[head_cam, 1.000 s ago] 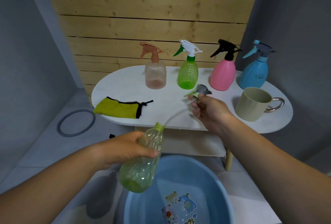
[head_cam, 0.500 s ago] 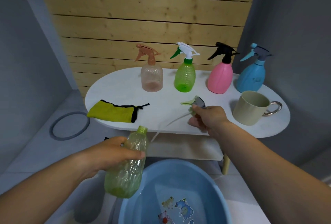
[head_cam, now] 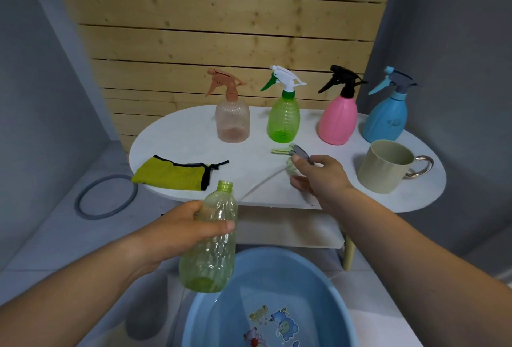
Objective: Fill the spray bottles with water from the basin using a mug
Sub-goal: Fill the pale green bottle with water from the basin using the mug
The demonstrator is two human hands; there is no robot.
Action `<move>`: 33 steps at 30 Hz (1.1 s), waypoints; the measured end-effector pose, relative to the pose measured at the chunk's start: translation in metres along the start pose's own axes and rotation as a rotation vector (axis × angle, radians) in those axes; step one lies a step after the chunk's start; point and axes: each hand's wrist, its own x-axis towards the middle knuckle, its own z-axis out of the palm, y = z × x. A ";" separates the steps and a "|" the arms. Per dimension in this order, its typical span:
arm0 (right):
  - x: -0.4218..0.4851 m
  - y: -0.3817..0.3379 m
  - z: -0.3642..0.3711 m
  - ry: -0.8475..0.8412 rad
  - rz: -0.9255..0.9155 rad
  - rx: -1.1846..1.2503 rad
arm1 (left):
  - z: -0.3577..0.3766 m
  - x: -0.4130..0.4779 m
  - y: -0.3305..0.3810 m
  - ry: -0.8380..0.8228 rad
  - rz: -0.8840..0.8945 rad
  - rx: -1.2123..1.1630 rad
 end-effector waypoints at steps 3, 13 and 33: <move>-0.013 -0.014 -0.012 0.003 -0.083 -0.183 | 0.008 0.001 0.009 -0.009 0.055 -0.006; 0.006 -0.057 -0.167 0.560 -0.370 -0.965 | 0.065 0.004 0.028 -0.155 0.196 -0.043; -0.010 -0.016 -0.195 0.166 -0.025 -0.299 | 0.093 0.015 0.025 -0.151 0.167 0.004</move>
